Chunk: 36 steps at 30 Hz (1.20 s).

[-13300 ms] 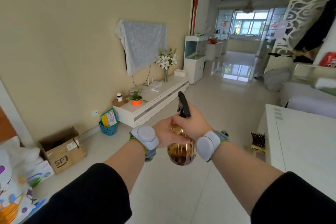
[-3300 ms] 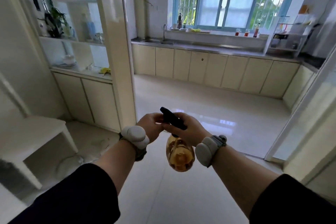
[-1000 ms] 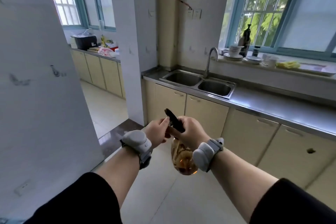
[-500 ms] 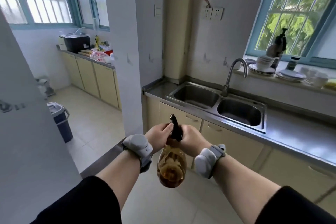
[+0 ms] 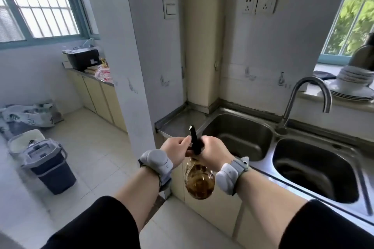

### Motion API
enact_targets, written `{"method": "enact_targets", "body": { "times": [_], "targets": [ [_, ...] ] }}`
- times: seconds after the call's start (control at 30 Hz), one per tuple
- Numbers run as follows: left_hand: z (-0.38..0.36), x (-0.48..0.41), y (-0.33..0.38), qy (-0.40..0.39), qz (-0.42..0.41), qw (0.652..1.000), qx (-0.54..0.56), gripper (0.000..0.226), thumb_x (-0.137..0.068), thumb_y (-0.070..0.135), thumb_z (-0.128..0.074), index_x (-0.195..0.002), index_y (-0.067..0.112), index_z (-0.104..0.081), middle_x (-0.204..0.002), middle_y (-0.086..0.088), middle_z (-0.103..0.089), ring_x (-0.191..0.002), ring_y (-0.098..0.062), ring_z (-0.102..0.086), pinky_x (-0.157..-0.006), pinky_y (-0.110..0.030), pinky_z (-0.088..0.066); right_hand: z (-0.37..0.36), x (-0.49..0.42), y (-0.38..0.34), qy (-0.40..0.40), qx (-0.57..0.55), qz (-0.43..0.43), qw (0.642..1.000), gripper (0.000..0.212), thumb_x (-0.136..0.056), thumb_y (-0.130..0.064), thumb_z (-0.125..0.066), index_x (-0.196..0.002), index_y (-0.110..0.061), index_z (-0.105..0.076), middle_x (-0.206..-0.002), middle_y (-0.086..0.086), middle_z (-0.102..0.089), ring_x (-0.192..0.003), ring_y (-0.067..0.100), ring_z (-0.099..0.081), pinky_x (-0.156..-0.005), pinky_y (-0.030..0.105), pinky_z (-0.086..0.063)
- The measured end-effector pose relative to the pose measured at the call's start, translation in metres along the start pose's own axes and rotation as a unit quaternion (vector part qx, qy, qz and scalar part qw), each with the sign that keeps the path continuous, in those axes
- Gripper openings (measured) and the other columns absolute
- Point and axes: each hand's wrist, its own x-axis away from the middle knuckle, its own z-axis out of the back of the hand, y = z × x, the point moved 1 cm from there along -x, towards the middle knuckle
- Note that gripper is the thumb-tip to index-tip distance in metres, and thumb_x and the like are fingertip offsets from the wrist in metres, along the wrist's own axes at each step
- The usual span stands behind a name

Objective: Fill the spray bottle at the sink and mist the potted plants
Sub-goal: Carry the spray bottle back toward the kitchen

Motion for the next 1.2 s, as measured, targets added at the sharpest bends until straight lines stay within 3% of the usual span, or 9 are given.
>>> {"method": "enact_targets", "body": {
  "times": [0.13,0.27,0.4,0.6,0.73,0.9,1.07,1.2],
  "targets": [
    [-0.003,-0.085,0.005,-0.006,0.011,1.0,-0.02,0.032,-0.083,0.05,-0.055,-0.07,0.025,-0.068,-0.07,-0.001,-0.07,-0.073,-0.021,-0.068,-0.071,-0.041,-0.056,0.001,-0.093,0.023,-0.009,0.026,-0.019,0.999,0.017,-0.084,-0.031,-0.062,-0.084,-0.015,-0.057,-0.075,-0.003,-0.061,-0.075,0.018,-0.061,-0.064,0.026,-0.045],
    [-0.008,-0.17,-0.001,-0.016,0.011,0.999,-0.037,0.022,-0.077,0.042,-0.066,-0.086,0.021,-0.068,-0.072,0.005,-0.069,-0.068,-0.014,-0.065,-0.06,-0.029,-0.054,-0.011,-0.179,0.046,-0.021,0.051,-0.036,0.998,0.016,-0.086,-0.029,-0.061,-0.095,-0.015,-0.059,-0.074,-0.006,-0.057,-0.073,0.013,-0.057,-0.063,0.022,-0.042],
    [-0.011,-0.26,-0.011,-0.022,-0.005,0.998,-0.055,0.009,-0.075,0.037,-0.067,-0.076,0.028,-0.066,-0.062,0.015,-0.062,-0.058,0.0,-0.059,-0.05,-0.016,-0.038,-0.02,-0.262,0.069,-0.036,0.101,-0.06,0.992,0.015,-0.089,-0.028,-0.057,-0.093,-0.014,-0.054,-0.076,-0.006,-0.051,-0.075,0.013,-0.052,-0.064,0.02,-0.037],
    [-0.004,-0.384,-0.032,-0.054,0.001,0.998,-0.041,0.018,-0.067,0.036,-0.07,-0.054,0.03,-0.059,-0.045,0.02,-0.058,-0.046,0.006,-0.052,-0.04,-0.007,-0.03,-0.039,-0.364,0.091,-0.017,0.094,-0.105,0.99,0.02,-0.088,-0.027,-0.055,-0.098,-0.011,-0.059,-0.089,0.001,-0.061,-0.085,0.019,-0.059,-0.071,0.025,-0.041],
    [-0.003,-0.459,-0.048,-0.088,-0.002,0.996,-0.032,0.012,-0.065,0.038,-0.072,-0.061,0.035,-0.061,-0.051,0.022,-0.059,-0.055,0.008,-0.056,-0.048,-0.011,-0.035,-0.052,-0.431,0.106,-0.016,0.068,-0.131,0.989,0.022,-0.09,-0.021,-0.055,-0.109,-0.013,-0.062,-0.104,0.004,-0.066,-0.098,0.019,-0.062,-0.077,0.021,-0.041],
    [-0.008,-0.525,-0.064,-0.136,-0.002,0.99,-0.03,0.01,-0.069,0.034,-0.072,-0.073,0.034,-0.064,-0.063,0.02,-0.062,-0.062,0.005,-0.059,-0.05,-0.011,-0.038,-0.068,-0.485,0.129,-0.022,0.054,-0.157,0.986,0.027,-0.089,-0.014,-0.056,-0.115,-0.01,-0.061,-0.11,0.009,-0.066,-0.102,0.024,-0.061,-0.081,0.022,-0.043],
    [-0.014,-0.571,-0.079,-0.15,-0.008,0.988,-0.043,0.013,-0.071,0.028,-0.069,-0.063,0.032,-0.061,-0.056,0.017,-0.06,-0.055,0.003,-0.056,-0.041,-0.005,-0.034,-0.078,-0.524,0.144,-0.037,0.038,-0.175,0.983,0.032,-0.089,-0.014,-0.052,-0.119,-0.006,-0.059,-0.111,0.015,-0.066,-0.103,0.03,-0.062,-0.091,0.039,-0.049],
    [-0.019,-0.588,-0.09,-0.151,-0.007,0.987,-0.06,0.009,-0.071,0.028,-0.068,-0.065,0.032,-0.061,-0.059,0.015,-0.061,-0.061,-0.006,-0.06,-0.049,-0.016,-0.039,-0.083,-0.535,0.15,-0.049,0.065,-0.175,0.981,0.034,-0.09,-0.016,-0.051,-0.123,-0.007,-0.057,-0.118,0.015,-0.062,-0.109,0.029,-0.058,-0.093,0.036,-0.045]
  ]
}}
